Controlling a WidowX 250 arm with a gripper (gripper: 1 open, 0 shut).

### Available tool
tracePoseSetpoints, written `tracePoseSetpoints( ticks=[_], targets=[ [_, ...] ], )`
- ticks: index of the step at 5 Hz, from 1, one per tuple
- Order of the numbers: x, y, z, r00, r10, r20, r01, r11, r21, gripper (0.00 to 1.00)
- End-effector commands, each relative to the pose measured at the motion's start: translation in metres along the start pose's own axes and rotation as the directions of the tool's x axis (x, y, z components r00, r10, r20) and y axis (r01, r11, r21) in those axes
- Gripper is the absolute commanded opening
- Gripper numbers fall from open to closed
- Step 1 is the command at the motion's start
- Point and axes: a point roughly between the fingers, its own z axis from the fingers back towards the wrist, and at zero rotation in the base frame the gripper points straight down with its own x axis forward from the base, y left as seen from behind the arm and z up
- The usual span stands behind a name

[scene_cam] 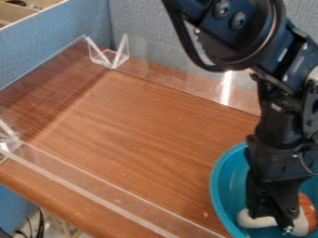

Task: Put the mushroom in the blue bowl

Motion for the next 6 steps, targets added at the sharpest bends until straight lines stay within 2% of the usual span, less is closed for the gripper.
tracePoseSetpoints(
  ticks=[1,4,6],
  targets=[
    [0.0067,0.0029,0.0241,0.997,-0.001,0.073,-0.002,0.999,0.036,0.0],
    [0.0042,0.0084,0.0323,0.997,-0.003,0.08,-0.002,0.999,0.054,0.0],
    [0.0017,0.0121,0.0319,0.997,0.0,0.08,-0.004,0.998,0.057,0.0]
  ],
)
